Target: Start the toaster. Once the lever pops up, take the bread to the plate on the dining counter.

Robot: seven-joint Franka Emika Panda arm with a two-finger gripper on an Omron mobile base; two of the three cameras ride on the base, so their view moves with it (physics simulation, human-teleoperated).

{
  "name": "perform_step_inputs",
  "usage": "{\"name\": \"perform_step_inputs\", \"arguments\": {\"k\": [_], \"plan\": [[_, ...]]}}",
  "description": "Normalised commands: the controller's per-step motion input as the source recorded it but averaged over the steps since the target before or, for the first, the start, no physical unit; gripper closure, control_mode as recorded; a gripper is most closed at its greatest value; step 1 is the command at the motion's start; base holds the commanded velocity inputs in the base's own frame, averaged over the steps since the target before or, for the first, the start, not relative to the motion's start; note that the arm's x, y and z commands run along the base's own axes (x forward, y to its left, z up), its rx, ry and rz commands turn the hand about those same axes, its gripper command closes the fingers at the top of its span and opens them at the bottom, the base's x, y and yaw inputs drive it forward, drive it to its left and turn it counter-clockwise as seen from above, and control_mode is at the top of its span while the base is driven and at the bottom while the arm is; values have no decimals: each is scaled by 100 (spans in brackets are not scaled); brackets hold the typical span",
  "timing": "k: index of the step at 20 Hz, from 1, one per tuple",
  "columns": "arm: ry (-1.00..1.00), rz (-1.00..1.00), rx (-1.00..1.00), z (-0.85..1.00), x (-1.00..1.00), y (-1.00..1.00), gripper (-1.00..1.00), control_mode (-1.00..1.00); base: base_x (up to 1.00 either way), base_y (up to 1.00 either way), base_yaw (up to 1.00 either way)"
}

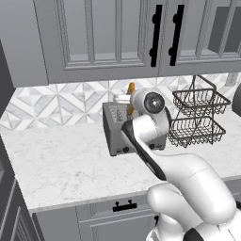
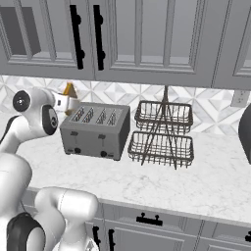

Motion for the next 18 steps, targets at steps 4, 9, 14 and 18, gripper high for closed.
{"name": "perform_step_inputs", "arguments": {"k": [4, 9, 14, 18], "plan": [[7, 0, 0, 7, -44, 0, 100, -100, 0, 0, 0], [29, 0, 0, 7, -57, 0, 100, -100, 0, 0, 0], [26, 0, 0, -1, -84, -14, 100, -100, 0, 0, 0], [1, -2, -1, -29, -78, -74, 100, -100, 0, 0, 0]]}}
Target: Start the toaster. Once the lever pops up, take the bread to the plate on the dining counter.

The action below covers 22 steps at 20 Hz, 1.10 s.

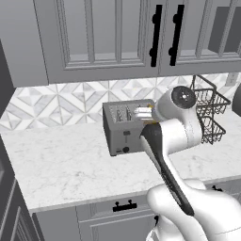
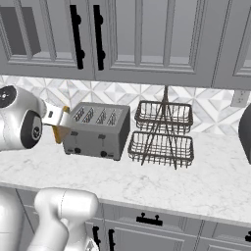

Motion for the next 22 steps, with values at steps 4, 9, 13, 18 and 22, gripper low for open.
{"name": "perform_step_inputs", "arguments": {"k": [4, 9, 13, 18, 22], "plan": [[-3, -1, -6, -16, -53, -86, 100, -100, 0, 0, 0], [-7, 0, 0, 0, -37, -67, 100, -100, 0, 0, 0], [-4, 1, -1, -1, -27, -6, 100, -100, 0, 0, 0], [-1, 0, 0, 0, -2, 0, 100, -100, 0, 0, 0], [0, 0, 0, 0, 0, 0, 100, -100, 0, 0, 0]]}}
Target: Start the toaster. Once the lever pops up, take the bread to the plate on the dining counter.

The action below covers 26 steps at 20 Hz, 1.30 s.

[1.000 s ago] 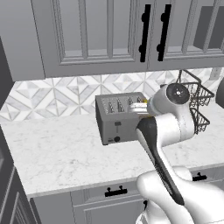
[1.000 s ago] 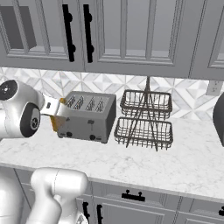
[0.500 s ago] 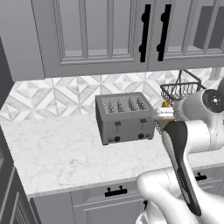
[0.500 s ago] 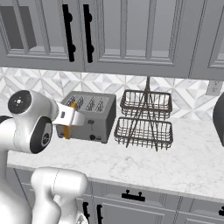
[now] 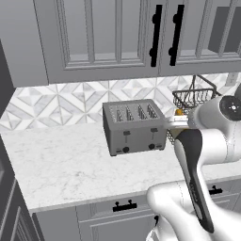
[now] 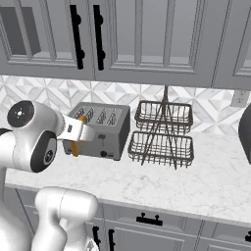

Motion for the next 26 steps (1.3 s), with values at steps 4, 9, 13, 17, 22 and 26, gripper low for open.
{"name": "perform_step_inputs", "arguments": {"k": [4, 9, 13, 17, 22, 26], "plan": [[0, 0, 0, 0, 0, 0, 100, 100, -11, 0, 0], [0, 0, 0, 0, 0, 0, 100, 100, -84, -29, -39], [0, 0, 0, 0, 0, 0, 100, 100, -60, -57, -57], [0, 0, 0, 0, 0, 0, 100, 100, -18, -80, -62], [0, 0, 0, 0, 0, 0, 100, 100, 2, -88, -74], [0, 0, 0, 0, 0, 0, 100, 100, 4, -79, -78]]}}
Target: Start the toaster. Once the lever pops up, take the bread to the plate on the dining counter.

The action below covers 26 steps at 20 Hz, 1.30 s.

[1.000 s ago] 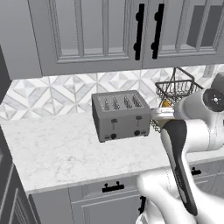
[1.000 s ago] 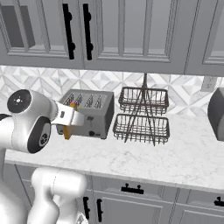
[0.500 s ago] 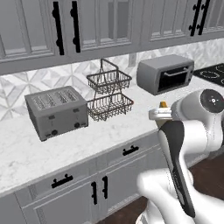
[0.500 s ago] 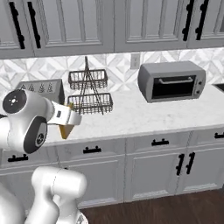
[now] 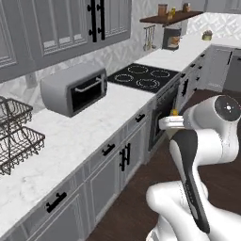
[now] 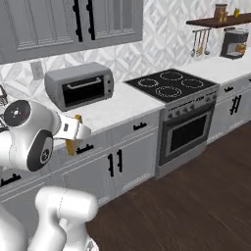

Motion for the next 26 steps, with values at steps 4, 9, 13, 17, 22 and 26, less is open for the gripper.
{"name": "perform_step_inputs", "arguments": {"k": [4, 9, 13, 17, 22, 26], "plan": [[0, 0, 0, 0, 0, 0, 100, 100, 18, -73, -75], [0, 0, 0, 0, 0, 0, 100, 100, 55, -60, -67], [0, 0, 0, 0, 0, 0, 100, 100, 60, -56, -66], [0, 0, 0, 0, 0, 0, 100, 100, 68, -55, -64], [0, 0, 0, 0, 0, 0, 100, 100, 95, -58, -53], [0, 0, 0, 0, 0, 0, 100, 100, 99, -55, -53]]}}
